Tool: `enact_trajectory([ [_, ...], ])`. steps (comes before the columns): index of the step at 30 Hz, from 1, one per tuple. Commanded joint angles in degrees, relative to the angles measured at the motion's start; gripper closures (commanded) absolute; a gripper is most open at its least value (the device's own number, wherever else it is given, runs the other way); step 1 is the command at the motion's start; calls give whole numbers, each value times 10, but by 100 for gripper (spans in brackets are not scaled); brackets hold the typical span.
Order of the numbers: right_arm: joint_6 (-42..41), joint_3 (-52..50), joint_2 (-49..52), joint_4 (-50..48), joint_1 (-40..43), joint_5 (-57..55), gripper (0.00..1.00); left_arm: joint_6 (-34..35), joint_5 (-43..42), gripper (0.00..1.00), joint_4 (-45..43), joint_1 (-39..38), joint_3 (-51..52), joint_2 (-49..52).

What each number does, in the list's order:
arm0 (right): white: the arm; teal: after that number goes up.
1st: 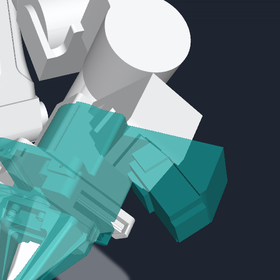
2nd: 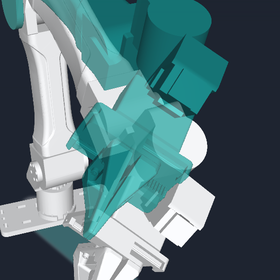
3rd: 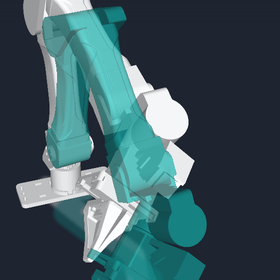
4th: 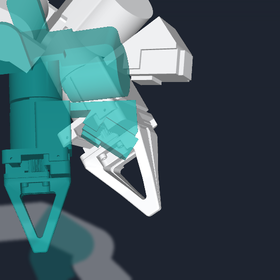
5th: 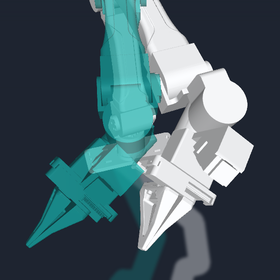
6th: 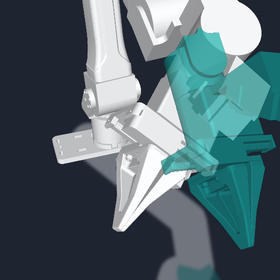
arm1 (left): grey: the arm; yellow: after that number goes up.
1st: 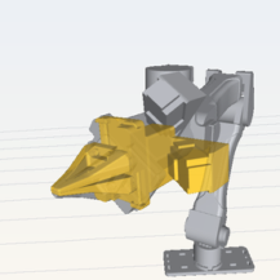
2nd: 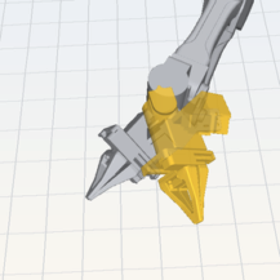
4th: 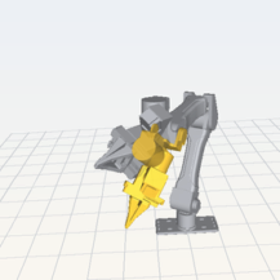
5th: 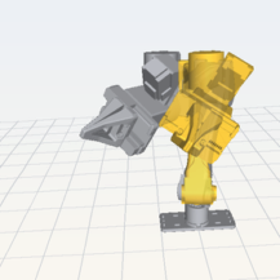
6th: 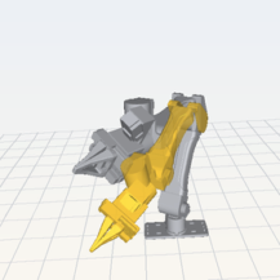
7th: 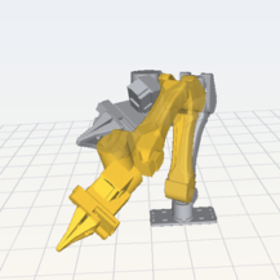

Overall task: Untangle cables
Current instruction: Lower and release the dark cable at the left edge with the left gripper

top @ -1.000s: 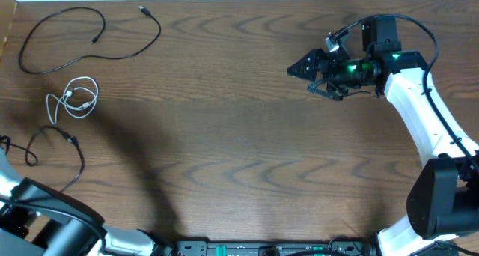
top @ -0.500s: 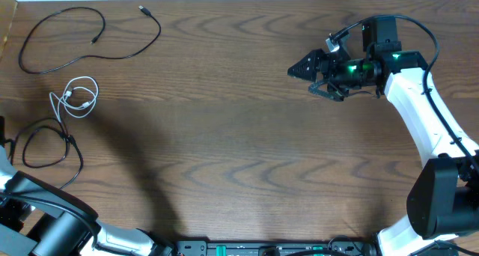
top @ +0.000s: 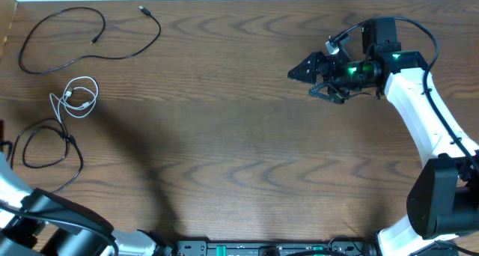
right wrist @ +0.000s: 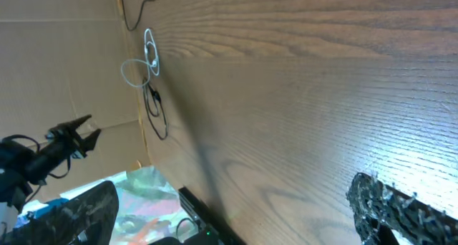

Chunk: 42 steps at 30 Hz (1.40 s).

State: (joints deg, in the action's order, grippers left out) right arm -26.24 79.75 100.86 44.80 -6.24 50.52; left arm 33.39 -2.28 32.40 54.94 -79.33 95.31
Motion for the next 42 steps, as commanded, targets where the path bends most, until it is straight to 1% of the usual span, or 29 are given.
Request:
enact_trajectory([
  [1, 15, 3, -5, 6, -2, 4, 1, -33, -27, 41, 21, -17, 12, 49],
  [2, 15, 3, -5, 9, -2, 4, 1, -76, -27, 35, 20, -26, 13, 67],
  [3, 15, 3, -5, 12, -2, 4, 1, -113, -27, 33, 18, -32, 13, 78],
  [4, 17, 3, -5, 15, -2, 4, 1, -181, -27, 29, 11, -43, 13, 99],
  [5, 17, 3, -5, 17, -2, 4, 1, -223, -26, 25, 8, -50, 13, 111],
  [6, 19, 3, -5, 18, -2, 4, 1, -270, -27, 23, 8, -58, 13, 126],
  [7, 19, 3, -5, 18, -2, 4, 1, -299, -27, 22, 7, -65, 13, 137],
  [14, 21, 3, -5, 17, -2, -14, 1, -403, -26, 22, 1, -106, 13, 212],
  [17, 21, 3, -5, 17, -2, -24, 1, -423, -26, 22, 3, -108, 13, 223],
  [19, 21, 3, -5, 17, -2, -26, 1, -447, -26, 24, 9, -108, 13, 227],
  [20, 21, 3, -5, 17, -2, -26, 1, -458, -22, 27, 10, -108, 14, 227],
  [21, 21, 3, -5, 17, -2, -26, 1, -458, -10, 28, 11, -108, 14, 227],
  [23, 21, 3, -5, 17, -2, -26, 1, -458, 12, 39, 17, -108, 15, 227],
  [25, 21, 3, -5, 17, -2, -26, 1, -458, 37, 45, 19, -108, 15, 227],
  [27, 21, 3, -5, 18, -2, -26, 1, -457, 49, 53, 23, -106, 15, 227],
  [29, 21, 3, -5, 20, -2, -26, 1, -446, 49, 54, 27, -101, 15, 227],
  [32, 21, 3, -5, 25, -2, -26, 1, -407, 49, 54, 28, -84, 15, 227],
  [33, 21, 3, -5, 26, -2, -26, 1, -388, 49, 57, 28, -69, 15, 227],
  [36, 21, 3, -5, 28, -2, -26, 1, -386, 49, 59, 25, -48, 15, 227],
  [39, 21, 3, -5, 28, -2, -26, 1, -386, 27, 61, 7, -42, 15, 227],
  [42, 21, 3, -5, 27, -2, -26, 1, -386, -3, 60, -14, -42, 15, 227],
])
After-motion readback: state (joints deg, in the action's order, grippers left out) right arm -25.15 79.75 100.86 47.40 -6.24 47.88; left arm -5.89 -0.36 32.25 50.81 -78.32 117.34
